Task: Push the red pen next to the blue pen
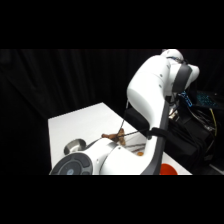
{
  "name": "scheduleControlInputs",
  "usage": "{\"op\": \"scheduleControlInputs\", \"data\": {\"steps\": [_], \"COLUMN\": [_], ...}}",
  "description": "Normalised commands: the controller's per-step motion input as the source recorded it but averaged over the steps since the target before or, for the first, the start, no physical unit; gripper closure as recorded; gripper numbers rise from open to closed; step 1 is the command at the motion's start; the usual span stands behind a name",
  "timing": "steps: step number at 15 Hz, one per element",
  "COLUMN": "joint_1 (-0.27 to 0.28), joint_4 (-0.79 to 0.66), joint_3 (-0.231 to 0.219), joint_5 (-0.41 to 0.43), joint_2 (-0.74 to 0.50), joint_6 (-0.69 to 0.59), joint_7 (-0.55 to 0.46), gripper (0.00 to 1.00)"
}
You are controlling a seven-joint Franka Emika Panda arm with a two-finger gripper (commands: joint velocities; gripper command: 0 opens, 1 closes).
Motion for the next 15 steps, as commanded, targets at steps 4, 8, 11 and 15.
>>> {"op": "scheduleControlInputs", "data": {"steps": [4,8,11,15], "joint_1": [0.032,-0.003,-0.09,-0.122], "joint_4": [0.5,0.42,0.31,0.24], "joint_3": [-0.019,-0.018,-0.029,-0.038], "joint_5": [0.067,0.042,0.015,0.013], "joint_2": [0.28,0.2,0.11,0.07], "joint_6": [-0.19,-0.17,-0.14,-0.13], "joint_7": [-0.01,-0.02,-0.04,-0.04], "gripper": [0.0,0.0,0.0,0.0]}}
